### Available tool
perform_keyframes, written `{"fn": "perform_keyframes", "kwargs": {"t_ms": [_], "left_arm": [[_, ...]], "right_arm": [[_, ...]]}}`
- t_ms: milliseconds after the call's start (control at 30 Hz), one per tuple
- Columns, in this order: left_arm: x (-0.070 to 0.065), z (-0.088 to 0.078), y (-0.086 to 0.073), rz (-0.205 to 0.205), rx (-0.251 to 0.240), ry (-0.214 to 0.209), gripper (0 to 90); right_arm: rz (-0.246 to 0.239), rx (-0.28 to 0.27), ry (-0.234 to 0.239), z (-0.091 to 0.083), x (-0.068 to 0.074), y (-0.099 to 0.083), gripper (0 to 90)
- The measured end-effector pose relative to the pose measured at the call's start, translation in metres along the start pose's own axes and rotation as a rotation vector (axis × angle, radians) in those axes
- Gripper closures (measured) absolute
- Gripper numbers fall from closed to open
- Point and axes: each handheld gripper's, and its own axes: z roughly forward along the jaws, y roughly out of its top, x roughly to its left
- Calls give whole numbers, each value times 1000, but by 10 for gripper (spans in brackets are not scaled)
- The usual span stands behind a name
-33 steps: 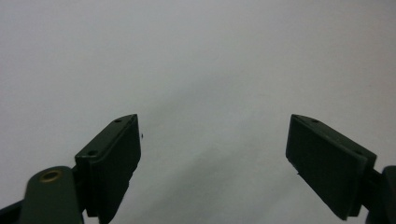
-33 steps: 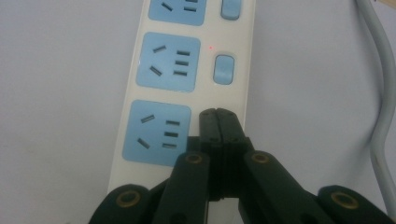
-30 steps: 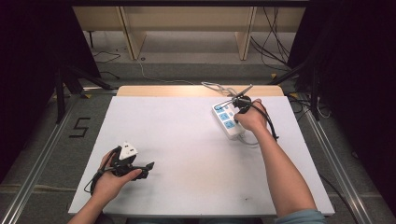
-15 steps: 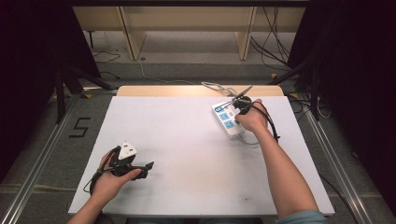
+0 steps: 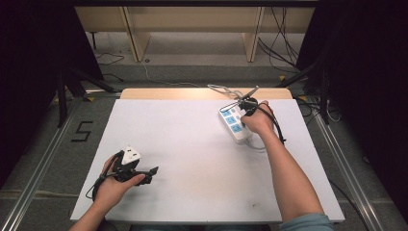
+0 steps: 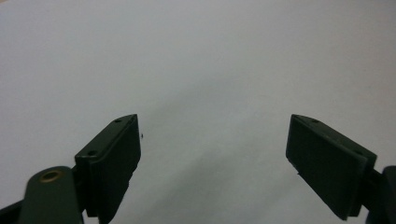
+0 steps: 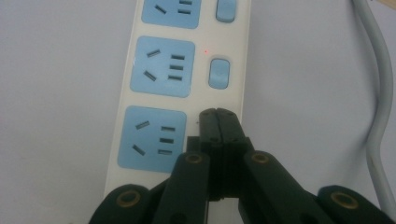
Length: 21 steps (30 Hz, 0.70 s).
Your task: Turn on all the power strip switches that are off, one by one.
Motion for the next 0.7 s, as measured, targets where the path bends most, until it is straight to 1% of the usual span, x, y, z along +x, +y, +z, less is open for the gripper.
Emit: {"fn": "perform_keyframes", "kwargs": {"t_ms": [167,267,333,400,467,600,700], "left_arm": [[0,0,0,-4,-2,0,177],[0,0,0,-1,4,0,178],[0,0,0,-1,2,0,177],[0,0,0,1,2,0,177],[0,0,0,1,2,0,177],[0,0,0,1,3,-1,177],[0,0,0,-7,0,-1,176]], "right_arm": [[0,6,-10,1,1,0,900],[21,7,0,1,0,0,900],[22,8,-2,1,0,0,900],[13,10,-9,1,1,0,900],[16,8,-19,2,2,-1,900],[20,7,-17,2,2,-1,900],[11,8,-22,2,3,0,900]]}}
